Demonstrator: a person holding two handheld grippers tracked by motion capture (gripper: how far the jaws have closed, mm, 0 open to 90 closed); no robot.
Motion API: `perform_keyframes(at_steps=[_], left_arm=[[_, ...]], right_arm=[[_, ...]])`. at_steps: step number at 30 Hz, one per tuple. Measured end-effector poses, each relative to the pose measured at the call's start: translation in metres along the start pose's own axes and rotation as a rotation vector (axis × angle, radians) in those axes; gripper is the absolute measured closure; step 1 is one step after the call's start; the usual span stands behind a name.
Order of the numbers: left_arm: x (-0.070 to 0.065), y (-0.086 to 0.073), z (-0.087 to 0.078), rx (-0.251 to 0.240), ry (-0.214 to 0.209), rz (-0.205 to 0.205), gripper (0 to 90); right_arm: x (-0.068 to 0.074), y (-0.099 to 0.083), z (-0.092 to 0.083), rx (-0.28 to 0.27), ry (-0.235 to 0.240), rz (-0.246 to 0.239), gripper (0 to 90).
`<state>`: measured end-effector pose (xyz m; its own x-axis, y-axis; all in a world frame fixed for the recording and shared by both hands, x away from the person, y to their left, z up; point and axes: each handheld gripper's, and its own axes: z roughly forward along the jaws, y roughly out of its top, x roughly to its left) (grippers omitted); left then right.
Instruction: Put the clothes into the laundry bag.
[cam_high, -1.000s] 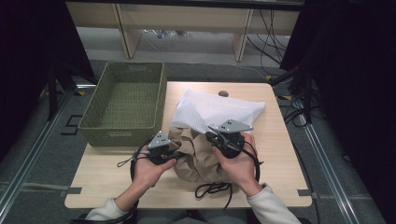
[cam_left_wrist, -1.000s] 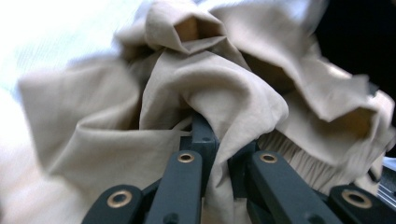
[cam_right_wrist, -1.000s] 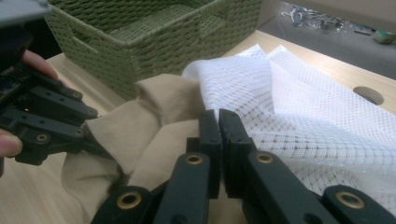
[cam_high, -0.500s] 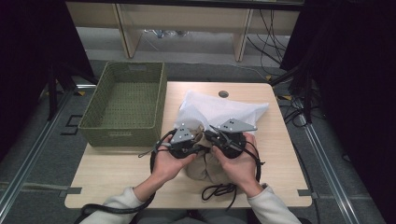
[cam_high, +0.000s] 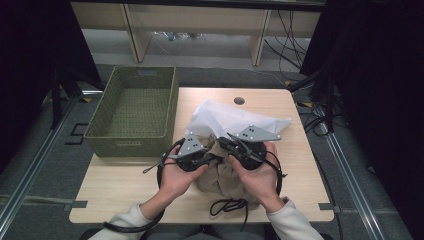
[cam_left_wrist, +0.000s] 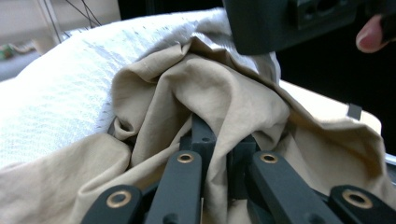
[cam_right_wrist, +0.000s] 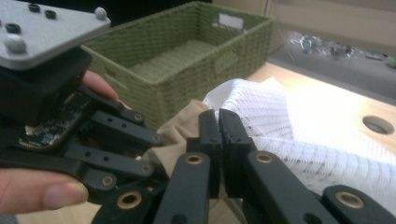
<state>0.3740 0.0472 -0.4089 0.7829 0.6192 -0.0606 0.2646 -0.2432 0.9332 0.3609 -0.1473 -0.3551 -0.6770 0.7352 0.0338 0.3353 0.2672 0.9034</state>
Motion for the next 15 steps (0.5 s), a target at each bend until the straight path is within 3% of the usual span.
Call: perform_keyframes(at_steps=[2,6,10,13,15], left_arm=[[-0.002,0.006,-0.004,-0.015,0.008,0.014,84.7],[-0.001,0.005,0.013,0.044,0.006,0.079,84.6],[0.014,-0.011,0.047,0.119,0.042,0.048,84.5],[0.017,-0.018,0.063,0.095,0.046,-0.029,84.4],[0.016,-0.018,0.065,0.088,0.049,-0.006,83.9]], right_arm=[[0.001,0.004,-0.004,-0.036,0.004,-0.029,89.8],[0.003,0.007,-0.008,-0.044,0.020,-0.033,89.8],[0.000,0.002,-0.004,-0.010,0.036,0.004,89.8],[-0.004,-0.004,0.000,0.010,0.025,0.021,89.8],[-0.010,-0.005,0.000,0.012,0.004,0.011,89.7]])
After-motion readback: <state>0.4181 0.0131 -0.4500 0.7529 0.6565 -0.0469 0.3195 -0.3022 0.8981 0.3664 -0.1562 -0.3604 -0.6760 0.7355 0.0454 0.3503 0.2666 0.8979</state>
